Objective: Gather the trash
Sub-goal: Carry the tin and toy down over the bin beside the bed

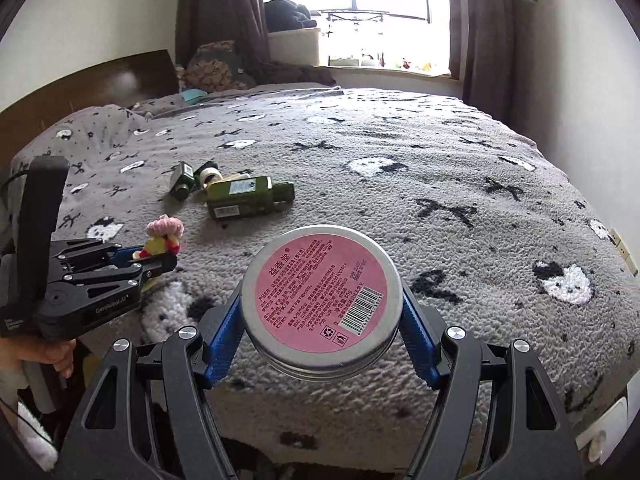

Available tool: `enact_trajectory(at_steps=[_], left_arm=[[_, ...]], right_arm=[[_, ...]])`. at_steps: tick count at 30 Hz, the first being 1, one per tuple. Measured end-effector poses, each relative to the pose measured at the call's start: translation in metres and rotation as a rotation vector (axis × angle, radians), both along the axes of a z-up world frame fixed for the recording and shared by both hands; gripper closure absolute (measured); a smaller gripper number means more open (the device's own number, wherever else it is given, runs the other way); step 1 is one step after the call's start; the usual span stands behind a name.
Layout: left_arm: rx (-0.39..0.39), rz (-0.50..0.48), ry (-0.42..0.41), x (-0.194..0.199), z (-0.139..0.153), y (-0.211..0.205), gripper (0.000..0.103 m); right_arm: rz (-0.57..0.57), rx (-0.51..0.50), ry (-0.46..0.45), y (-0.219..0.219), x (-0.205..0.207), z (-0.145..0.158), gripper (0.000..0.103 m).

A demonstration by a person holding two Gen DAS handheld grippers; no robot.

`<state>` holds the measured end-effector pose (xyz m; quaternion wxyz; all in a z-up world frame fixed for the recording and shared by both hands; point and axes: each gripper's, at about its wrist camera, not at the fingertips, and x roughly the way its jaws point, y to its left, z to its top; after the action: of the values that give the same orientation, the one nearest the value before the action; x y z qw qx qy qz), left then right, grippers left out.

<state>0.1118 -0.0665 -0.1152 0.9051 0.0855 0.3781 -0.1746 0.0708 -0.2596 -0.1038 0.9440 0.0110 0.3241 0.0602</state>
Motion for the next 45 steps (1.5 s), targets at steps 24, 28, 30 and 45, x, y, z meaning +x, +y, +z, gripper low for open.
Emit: enact_trajectory(at_steps=[24, 28, 30, 45], left_arm=[[-0.028, -0.015, 0.177, -0.145, -0.071, 0.054, 0.082], [-0.008, -0.026, 0.247, -0.153, -0.096, 0.052, 0.082], [0.006, -0.029, 0.275, -0.157, -0.106, 0.050, 0.082], [0.052, -0.047, 0.456, -0.153, -0.165, 0.035, 0.082]], right_arm=[[0.082, 0.061, 0.149, 0.045, -0.101, -0.069, 0.032], [0.088, 0.061, 0.213, 0.051, -0.104, -0.091, 0.032], [0.095, 0.061, 0.239, 0.055, -0.104, -0.100, 0.032], [0.121, 0.143, 0.464, 0.064, -0.094, -0.167, 0.032]])
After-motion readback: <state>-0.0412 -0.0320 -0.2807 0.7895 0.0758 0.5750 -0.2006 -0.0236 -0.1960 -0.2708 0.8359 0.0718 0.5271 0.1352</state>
